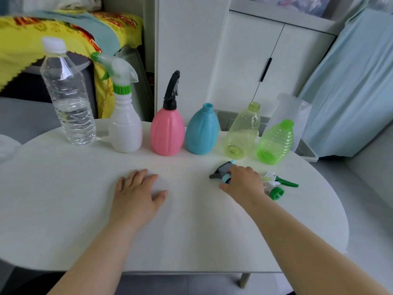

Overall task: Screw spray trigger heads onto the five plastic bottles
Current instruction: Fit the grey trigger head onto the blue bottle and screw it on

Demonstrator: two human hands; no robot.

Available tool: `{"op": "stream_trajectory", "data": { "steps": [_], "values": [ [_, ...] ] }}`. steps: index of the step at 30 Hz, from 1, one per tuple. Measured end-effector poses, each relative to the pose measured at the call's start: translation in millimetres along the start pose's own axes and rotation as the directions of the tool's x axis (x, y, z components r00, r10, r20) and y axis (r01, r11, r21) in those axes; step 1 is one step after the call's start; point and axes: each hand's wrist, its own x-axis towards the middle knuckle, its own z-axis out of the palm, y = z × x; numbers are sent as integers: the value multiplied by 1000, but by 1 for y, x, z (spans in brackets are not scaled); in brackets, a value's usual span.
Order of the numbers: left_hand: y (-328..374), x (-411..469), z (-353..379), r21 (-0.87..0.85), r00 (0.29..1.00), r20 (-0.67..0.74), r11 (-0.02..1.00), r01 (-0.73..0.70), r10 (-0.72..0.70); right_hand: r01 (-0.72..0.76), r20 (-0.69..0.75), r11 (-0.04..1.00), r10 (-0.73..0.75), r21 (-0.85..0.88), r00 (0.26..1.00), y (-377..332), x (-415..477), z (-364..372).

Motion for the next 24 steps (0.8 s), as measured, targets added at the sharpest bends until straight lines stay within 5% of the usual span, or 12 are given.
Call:
{"op": "stream_trajectory", "data": {
  "steps": [3, 6, 8, 10, 13, 15, 18, 24],
  "values": [
    [-1, 0, 1, 9, 1000, -9, 1000, -2, 2, -50, 8, 975, 49, 215, 999, -3, -2, -2],
    [1, -1, -1, 11, 1000, -10, 1000, -3, 3, -77, 5, 806, 92, 587, 996, -1, -7, -18],
    [2, -1, -2, 18, 1000, -8, 1000, -4, 4, -58, -12, 578, 117, 814, 993, 4, -12, -32],
    [2, -2, -3, 29, 1000, -9, 1000, 2, -2, -40, 13, 232, 119, 972, 993, 13, -18, -42],
    [5, -4, -4, 37, 1000, -17, 999, 2, -1, -7, 37, -284, 98, 959, 995, 34, -23, -46],
    [7, -4, -7, 6, 1000, -22, 1000, -11, 11, 3, 54, -481, 105, 877, 993, 51, -26, -42],
    [17, 1, -13, -120, 999, -30, 992, -38, 35, 19, 76, -606, 131, 795, 989, 77, -31, -30],
    [94, 39, -11, -433, 981, -158, 884, -175, 116, 53, 85, -620, 191, 783, 978, 104, -22, -21]
  ]
}}
